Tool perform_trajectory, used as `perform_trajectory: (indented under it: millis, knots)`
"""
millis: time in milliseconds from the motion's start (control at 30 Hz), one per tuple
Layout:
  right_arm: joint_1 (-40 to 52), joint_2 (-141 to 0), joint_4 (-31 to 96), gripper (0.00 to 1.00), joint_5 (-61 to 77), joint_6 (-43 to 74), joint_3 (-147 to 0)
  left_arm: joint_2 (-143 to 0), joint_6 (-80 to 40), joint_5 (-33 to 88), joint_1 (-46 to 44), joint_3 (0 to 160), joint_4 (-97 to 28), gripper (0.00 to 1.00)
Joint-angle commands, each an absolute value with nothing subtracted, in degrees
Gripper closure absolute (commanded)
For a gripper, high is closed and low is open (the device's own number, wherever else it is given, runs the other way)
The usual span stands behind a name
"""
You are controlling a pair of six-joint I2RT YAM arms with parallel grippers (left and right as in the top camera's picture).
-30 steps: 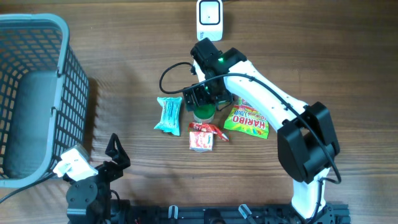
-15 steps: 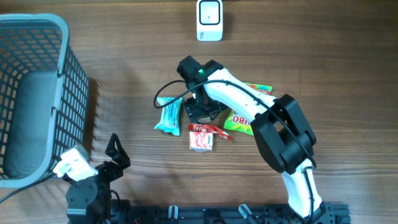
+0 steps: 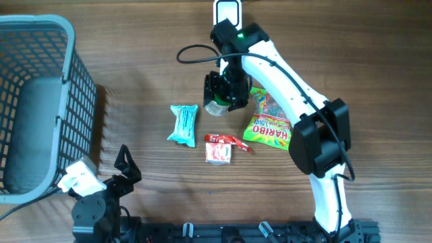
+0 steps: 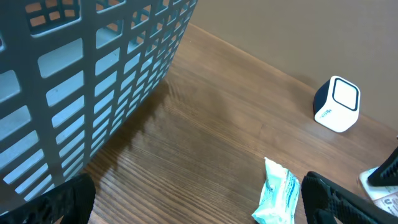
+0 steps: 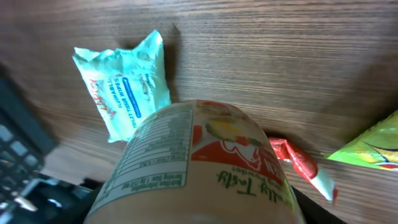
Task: Scan the item barcode
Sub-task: 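Hold the jar label in front of the scanner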
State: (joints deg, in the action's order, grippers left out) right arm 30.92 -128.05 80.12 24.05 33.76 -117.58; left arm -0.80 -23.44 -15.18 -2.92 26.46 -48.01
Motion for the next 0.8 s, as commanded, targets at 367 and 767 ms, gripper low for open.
perform_trajectory:
  millis: [367,767]
  knots:
    - [29.7,-130.2,21.4,0.39,-4.5,18.8,-118.5,-0.4,-22.8,-15.7,-3.1,26.2,-47.9,0.00]
    - [22.5,-145.5,-10.5,0.38,1.2,15.0,-118.5,-0.4,-22.8,-15.7,-3.1,26.2,-47.9,0.00]
